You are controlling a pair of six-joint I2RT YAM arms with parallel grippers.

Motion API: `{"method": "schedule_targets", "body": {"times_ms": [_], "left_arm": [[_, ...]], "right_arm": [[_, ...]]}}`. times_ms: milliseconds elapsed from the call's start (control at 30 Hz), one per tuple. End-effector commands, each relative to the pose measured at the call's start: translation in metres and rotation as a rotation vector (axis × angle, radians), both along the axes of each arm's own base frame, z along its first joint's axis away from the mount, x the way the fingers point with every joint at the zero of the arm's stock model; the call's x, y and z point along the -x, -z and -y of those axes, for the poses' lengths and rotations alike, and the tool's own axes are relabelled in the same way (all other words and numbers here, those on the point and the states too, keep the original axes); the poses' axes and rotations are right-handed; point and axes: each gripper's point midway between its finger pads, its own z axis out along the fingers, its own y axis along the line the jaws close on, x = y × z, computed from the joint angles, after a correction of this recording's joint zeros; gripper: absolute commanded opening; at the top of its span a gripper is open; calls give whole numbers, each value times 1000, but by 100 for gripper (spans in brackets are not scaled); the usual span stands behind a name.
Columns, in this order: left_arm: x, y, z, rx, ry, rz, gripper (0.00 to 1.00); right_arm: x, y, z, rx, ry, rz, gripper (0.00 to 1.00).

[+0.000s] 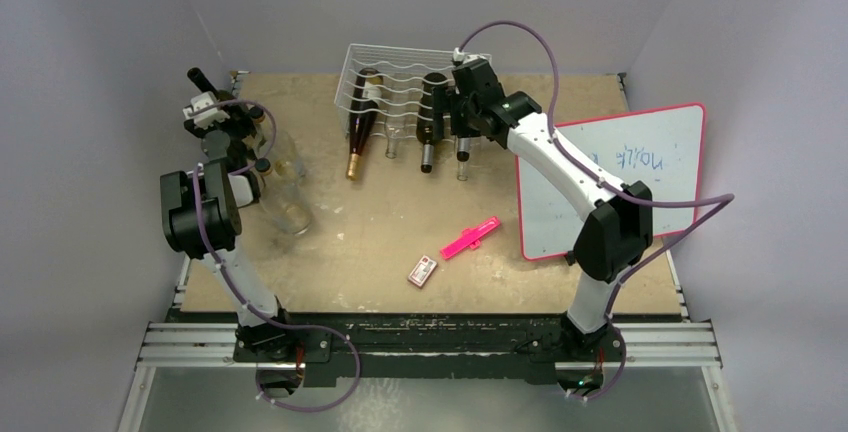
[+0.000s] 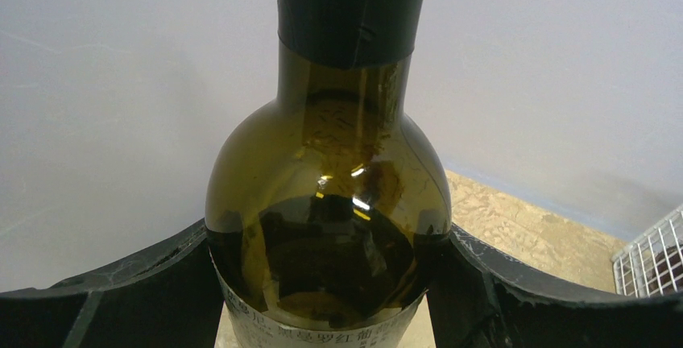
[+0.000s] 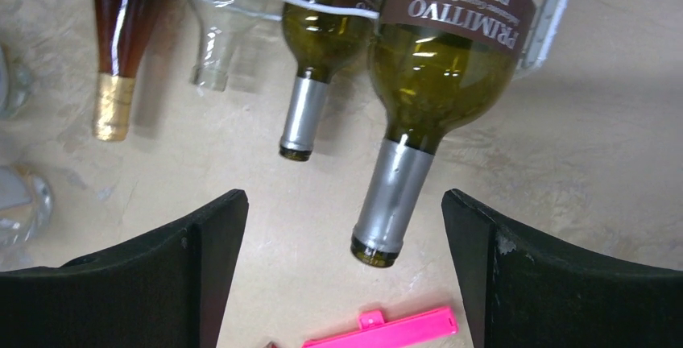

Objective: Take the wine bottle off the wine rack

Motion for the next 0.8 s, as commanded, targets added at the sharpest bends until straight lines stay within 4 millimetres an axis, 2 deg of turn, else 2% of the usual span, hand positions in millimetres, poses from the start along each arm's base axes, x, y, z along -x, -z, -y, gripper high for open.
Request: {"method": "schedule_targets", "body": {"times_ms": [0,67,133,533,633,667,767], "left_arm": [[6,-75,13,-108,14,207,52],[8,-80,12,-97,2,221,64],[11,-86,10,-91,-11,234,70],[24,-114,16,-8,9,274,79],[35,-122,10,-2,-36,293,96],[37,-125,10,-6,-36,294,100],[42,-136,11,-11,-34,303,100]], "right_arm": [[-14,10,14,40,140,21,92],[-17,17,22,86,172,27,92],[-19,23,26,116,186,20,92],[-29,52,17,86,213,14,86],[-34,58,14,76,217,16,81],[-36,60,13,73,217,17,79],[-41,64,9,61,218,25,71]]}}
